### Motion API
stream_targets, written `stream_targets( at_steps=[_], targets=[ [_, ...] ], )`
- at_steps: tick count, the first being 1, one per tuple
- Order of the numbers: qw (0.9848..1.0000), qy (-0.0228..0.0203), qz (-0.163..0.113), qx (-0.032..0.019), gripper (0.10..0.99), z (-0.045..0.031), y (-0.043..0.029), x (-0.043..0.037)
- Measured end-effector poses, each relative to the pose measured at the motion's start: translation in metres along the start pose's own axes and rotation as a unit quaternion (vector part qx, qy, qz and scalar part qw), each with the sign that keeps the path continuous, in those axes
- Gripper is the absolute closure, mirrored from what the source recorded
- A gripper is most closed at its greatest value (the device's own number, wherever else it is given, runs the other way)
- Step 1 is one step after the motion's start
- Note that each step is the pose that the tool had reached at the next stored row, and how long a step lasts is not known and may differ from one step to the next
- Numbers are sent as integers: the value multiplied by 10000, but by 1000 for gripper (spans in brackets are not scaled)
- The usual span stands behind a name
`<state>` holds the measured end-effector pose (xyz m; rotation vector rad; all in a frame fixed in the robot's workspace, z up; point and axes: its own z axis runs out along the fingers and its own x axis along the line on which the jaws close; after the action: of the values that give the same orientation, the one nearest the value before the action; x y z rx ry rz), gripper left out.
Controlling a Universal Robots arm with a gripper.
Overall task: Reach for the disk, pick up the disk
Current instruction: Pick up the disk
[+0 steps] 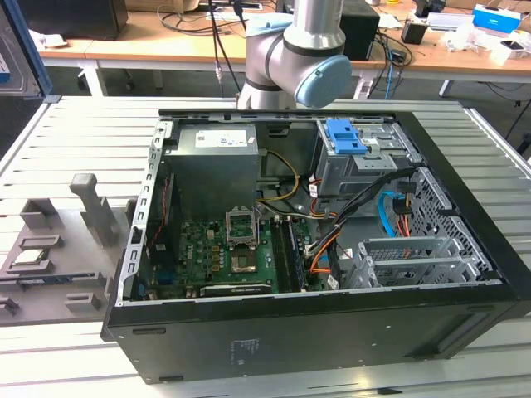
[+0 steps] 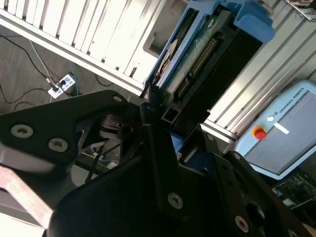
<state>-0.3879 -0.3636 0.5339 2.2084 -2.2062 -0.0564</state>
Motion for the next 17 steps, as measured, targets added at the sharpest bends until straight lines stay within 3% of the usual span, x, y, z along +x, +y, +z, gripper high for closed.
stream_targets(
  at_steps=[1, 3, 5, 8, 10, 13, 17],
  targets=[
    [10000, -1, 0, 0, 722, 0, -1, 0],
    [10000, -1, 0, -1, 722, -6, -153, 0],
    [10000, -1, 0, -4, 722, -10, -244, 0],
    [10000, -1, 0, -11, 722, -18, -446, 1],
    [10000, -1, 0, -14, 722, -21, -526, 1],
    [10000, -1, 0, -20, 722, -27, -705, 1],
    [10000, -1, 0, -25, 722, -33, -830, 1]
  ],
)
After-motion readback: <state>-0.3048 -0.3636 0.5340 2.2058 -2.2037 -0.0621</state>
